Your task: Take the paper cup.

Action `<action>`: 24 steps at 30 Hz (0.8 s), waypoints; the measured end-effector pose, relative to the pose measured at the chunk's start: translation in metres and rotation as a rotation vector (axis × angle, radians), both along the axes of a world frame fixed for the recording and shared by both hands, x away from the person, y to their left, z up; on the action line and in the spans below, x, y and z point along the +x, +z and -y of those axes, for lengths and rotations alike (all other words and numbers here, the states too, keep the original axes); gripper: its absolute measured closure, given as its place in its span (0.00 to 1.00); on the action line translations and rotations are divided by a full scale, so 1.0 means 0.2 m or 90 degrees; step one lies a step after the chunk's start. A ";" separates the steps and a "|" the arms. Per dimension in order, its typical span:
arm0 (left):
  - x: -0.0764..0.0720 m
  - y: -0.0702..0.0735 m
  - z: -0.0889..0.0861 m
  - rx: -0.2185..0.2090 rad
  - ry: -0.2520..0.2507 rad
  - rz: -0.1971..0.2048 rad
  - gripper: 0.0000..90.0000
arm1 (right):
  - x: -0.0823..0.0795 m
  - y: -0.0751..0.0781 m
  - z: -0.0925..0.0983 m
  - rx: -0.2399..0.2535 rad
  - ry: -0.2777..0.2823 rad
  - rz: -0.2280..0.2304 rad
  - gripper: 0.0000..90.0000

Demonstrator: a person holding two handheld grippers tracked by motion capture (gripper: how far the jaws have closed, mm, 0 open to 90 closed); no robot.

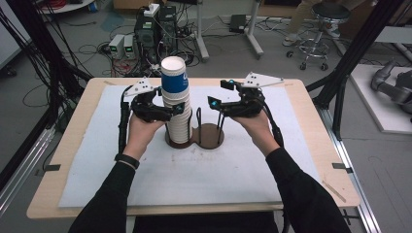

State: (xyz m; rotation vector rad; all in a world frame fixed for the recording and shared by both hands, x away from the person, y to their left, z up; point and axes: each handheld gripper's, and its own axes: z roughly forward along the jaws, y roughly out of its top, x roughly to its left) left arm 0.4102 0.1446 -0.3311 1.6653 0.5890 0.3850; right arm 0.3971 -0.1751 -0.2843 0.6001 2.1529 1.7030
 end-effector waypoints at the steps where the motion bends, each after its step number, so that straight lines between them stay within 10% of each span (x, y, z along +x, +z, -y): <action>1: 0.00 0.00 0.00 0.001 0.000 0.000 0.12 | 0.00 0.01 -0.01 0.003 0.000 0.003 0.24; 24: 0.00 0.00 0.00 -0.001 0.003 0.000 0.12 | 0.09 0.21 -0.25 0.037 0.051 -0.010 0.24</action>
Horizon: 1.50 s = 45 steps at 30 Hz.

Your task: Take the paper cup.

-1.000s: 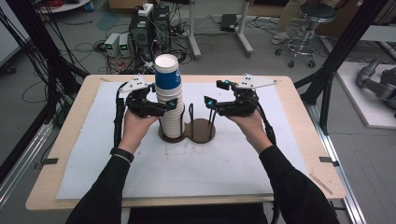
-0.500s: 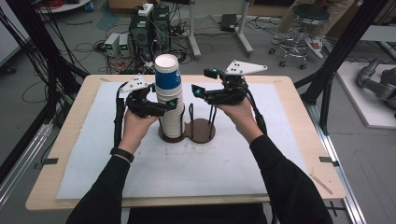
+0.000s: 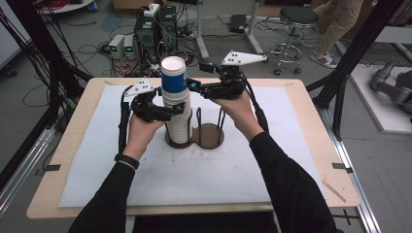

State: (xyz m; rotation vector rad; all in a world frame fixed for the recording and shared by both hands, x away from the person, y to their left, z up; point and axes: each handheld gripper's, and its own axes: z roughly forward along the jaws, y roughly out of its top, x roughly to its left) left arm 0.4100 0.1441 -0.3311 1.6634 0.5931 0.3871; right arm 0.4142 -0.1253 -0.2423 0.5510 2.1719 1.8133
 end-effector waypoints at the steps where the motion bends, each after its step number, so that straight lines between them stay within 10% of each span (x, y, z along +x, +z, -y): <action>1: 0.00 0.00 0.00 0.002 -0.001 0.000 0.12 | 0.00 0.00 -0.01 -0.001 0.001 0.000 0.24; 31: 0.00 0.00 0.00 -0.002 -0.001 -0.001 0.12 | 0.10 0.12 -0.24 -0.030 0.014 -0.050 0.24; 45: 0.00 0.00 0.00 0.000 -0.001 0.000 0.12 | 0.07 0.16 -0.23 -0.015 0.021 -0.009 0.34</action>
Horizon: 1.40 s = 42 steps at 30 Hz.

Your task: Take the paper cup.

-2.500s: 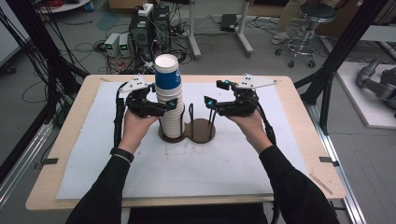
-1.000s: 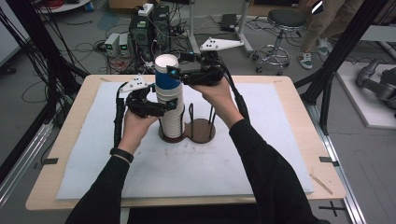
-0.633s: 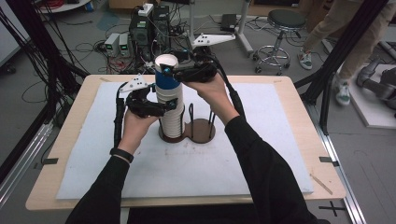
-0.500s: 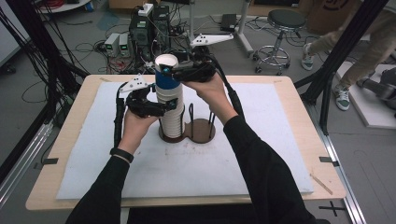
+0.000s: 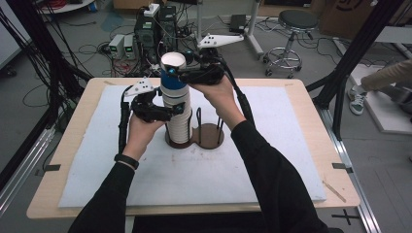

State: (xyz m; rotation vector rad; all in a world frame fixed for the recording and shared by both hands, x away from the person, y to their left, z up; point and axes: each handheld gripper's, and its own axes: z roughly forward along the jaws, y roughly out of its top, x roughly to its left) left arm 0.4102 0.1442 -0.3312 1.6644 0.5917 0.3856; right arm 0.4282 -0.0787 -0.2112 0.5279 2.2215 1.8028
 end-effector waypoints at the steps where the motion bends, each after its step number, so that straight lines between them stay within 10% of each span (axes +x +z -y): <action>1: 0.00 0.00 0.00 -0.001 -0.001 0.000 0.12 | 0.00 0.01 0.00 0.003 -0.001 0.003 0.34; 23: 0.00 0.00 0.00 0.001 -0.001 0.001 0.12 | -0.12 0.22 0.10 0.064 0.000 0.069 0.34; 42: 0.00 0.00 0.00 0.002 0.002 -0.002 0.12 | -0.18 0.20 0.48 0.064 -0.036 0.081 0.34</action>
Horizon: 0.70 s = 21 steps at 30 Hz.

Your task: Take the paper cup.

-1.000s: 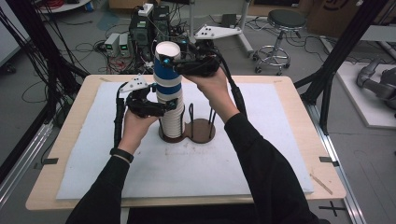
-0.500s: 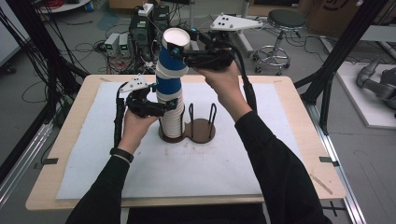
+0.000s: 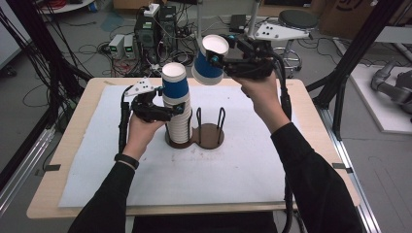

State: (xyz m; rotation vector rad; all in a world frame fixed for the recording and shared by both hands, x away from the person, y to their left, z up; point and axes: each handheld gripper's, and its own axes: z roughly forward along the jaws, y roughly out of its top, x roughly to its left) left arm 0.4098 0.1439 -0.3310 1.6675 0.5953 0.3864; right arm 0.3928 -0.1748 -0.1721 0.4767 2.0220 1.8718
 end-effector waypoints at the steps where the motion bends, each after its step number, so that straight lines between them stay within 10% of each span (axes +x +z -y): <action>1: 0.00 0.00 0.00 0.000 0.000 0.000 0.12 | 0.00 -0.01 0.01 -0.002 -0.001 -0.001 0.34; 21: 0.00 0.00 0.00 0.000 0.002 -0.001 0.12 | -0.17 -0.26 0.22 -0.024 0.029 -0.036 0.34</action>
